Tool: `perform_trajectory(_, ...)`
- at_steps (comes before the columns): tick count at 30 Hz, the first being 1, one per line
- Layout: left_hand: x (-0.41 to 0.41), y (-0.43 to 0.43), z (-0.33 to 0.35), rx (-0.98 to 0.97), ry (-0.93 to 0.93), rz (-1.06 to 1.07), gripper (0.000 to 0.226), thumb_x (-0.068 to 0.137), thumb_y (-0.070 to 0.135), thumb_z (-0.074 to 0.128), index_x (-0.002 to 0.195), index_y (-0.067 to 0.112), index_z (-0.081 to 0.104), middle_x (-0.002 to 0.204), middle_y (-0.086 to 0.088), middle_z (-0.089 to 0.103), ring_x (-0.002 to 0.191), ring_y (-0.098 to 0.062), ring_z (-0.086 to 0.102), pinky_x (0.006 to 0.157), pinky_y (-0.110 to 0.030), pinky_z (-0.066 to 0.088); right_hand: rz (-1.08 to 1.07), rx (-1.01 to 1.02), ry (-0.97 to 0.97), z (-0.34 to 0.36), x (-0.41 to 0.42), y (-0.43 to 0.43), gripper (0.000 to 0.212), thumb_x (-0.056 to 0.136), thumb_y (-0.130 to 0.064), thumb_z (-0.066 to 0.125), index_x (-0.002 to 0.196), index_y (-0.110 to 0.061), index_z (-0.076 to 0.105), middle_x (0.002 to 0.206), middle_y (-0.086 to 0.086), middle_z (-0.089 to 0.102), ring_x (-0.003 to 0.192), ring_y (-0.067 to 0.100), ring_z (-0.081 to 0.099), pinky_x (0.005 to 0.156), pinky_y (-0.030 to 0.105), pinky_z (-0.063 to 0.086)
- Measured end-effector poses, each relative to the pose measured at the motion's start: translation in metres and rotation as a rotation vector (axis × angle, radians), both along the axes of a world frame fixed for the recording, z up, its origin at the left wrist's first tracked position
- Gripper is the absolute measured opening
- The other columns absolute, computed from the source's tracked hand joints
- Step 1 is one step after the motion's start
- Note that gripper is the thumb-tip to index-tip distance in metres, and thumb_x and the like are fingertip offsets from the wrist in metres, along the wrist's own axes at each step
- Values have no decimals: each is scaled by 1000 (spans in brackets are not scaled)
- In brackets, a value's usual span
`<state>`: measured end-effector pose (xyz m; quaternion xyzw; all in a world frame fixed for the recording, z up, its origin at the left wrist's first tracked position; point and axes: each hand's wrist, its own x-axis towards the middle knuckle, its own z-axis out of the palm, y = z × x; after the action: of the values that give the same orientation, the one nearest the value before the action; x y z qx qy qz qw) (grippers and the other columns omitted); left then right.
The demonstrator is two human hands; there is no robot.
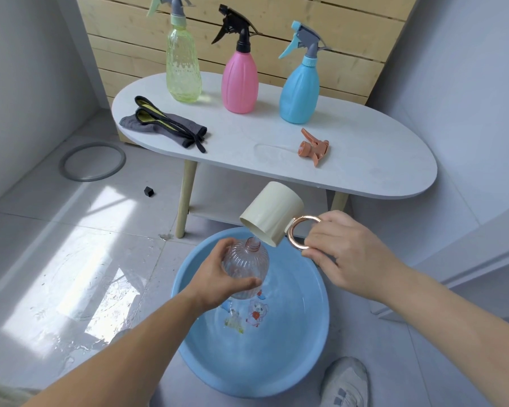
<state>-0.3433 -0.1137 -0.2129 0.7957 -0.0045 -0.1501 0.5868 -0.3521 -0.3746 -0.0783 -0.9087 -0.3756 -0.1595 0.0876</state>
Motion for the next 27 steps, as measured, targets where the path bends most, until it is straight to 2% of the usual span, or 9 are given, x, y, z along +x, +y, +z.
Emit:
perform_trajectory(2, 0, 1, -1, -3, 5, 4, 87, 63, 30, 99, 134, 35, 49, 126, 16, 60, 116, -3, 59, 93, -25, 50, -57, 69, 78, -5, -2, 5, 19, 95, -24, 58, 81, -14, 67, 75, -10, 54, 79, 18, 50, 83, 24, 43)
perform_trajectory(4, 0, 1, -4, -3, 9, 18, 96, 63, 31, 99, 143, 34, 46, 132, 14, 59, 120, -8, 60, 97, -25, 49, -264, 252, 291, -11, -5, 13, 22, 95, -27, 60, 78, -17, 68, 69, -12, 54, 72, 14, 50, 71, 23, 41)
perform_trajectory(8, 0, 3, -9, -17, 31, 47, 105, 57, 39, 99, 148, 28, 48, 138, 10, 60, 124, -11, 60, 102, -26, 48, -638, 651, 766, -30, 2, 21, 29, 97, -27, 59, 74, -13, 70, 69, -1, 69, 63, 14, 59, 66, 27, 51)
perform_trajectory(10, 0, 4, -12, -21, 39, 52, 105, 51, 47, 96, 144, 29, 51, 134, 11, 63, 123, -11, 62, 106, -31, 50, -743, 831, 972, -49, 9, 23, 34, 100, -24, 56, 74, -5, 66, 72, 8, 70, 69, 20, 65, 71, 30, 58)
perform_trajectory(12, 0, 5, -14, -34, 50, 66, 103, 47, 50, 94, 140, 30, 54, 130, 12, 64, 121, -10, 63, 106, -33, 52, -870, 946, 1139, -74, 13, 23, 33, 101, -25, 55, 75, -4, 62, 72, 12, 67, 65, 23, 63, 62, 27, 58)
perform_trajectory(14, -1, 5, -17, -34, 55, 76, 104, 47, 50, 94, 141, 30, 53, 131, 12, 63, 122, -10, 62, 106, -33, 52, -994, 951, 1250, -102, 15, 20, 32, 101, -26, 55, 77, -5, 60, 71, 13, 66, 62, 23, 62, 60, 27, 59)
perform_trajectory(18, 0, 7, -25, -14, 59, 87, 109, 47, 55, 95, 144, 33, 51, 138, 12, 61, 127, -10, 59, 110, -33, 49, -1140, 903, 1420, -149, 16, 16, 23, 98, -24, 56, 84, -7, 60, 76, 13, 69, 69, 28, 66, 77, 39, 61)
perform_trajectory(24, 3, 8, -36, 9, 71, 94, 108, 46, 57, 95, 142, 36, 51, 138, 16, 60, 128, -6, 57, 110, -31, 48, -1225, 954, 1471, -184, 15, 23, 30, 100, -31, 55, 88, -4, 60, 80, 13, 67, 83, 32, 64, 80, 40, 60)
perform_trajectory(27, 4, 7, -40, 5, 67, 98, 100, 49, 51, 96, 138, 39, 52, 133, 21, 61, 122, 5, 58, 103, -22, 47, -1235, 962, 1473, -189, 22, 22, 30, 100, -30, 56, 88, -3, 60, 82, 14, 67, 86, 33, 64, 74, 37, 60)
